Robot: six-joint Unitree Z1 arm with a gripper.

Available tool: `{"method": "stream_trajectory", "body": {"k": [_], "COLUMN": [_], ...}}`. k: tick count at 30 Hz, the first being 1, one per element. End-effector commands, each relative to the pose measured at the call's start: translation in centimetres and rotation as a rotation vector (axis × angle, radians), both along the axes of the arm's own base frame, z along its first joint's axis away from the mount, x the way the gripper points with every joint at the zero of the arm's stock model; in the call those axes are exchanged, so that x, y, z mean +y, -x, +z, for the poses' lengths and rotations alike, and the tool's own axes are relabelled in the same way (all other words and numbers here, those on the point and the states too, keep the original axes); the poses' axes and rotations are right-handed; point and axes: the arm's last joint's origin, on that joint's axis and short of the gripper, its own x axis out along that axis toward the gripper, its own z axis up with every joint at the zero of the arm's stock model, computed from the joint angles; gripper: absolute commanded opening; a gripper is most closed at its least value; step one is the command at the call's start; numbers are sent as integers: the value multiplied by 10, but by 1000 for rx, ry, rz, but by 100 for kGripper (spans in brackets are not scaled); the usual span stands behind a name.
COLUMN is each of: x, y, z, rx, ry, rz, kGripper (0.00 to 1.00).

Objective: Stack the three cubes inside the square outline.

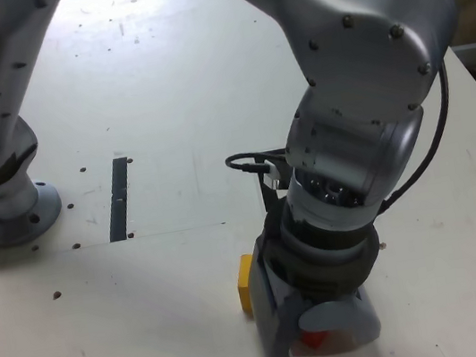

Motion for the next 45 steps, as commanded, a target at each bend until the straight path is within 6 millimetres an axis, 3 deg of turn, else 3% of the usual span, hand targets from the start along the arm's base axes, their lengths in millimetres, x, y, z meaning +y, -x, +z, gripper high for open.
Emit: {"method": "stream_trajectory", "body": {"k": [1, 13, 22, 30, 38, 45], "x": [1, -1, 1, 1, 39, 81], "y": [0, 7, 24, 35, 36, 32], "z": [0, 18, 60, 83, 102, 104], "rx": [1, -11, -51, -88, -125, -111], "ry": [-3, 1, 20, 32, 4, -10], "rz": [-1, -14, -50, -102, -138, -167], "kGripper": [60, 60, 60, 60, 60, 60]}}
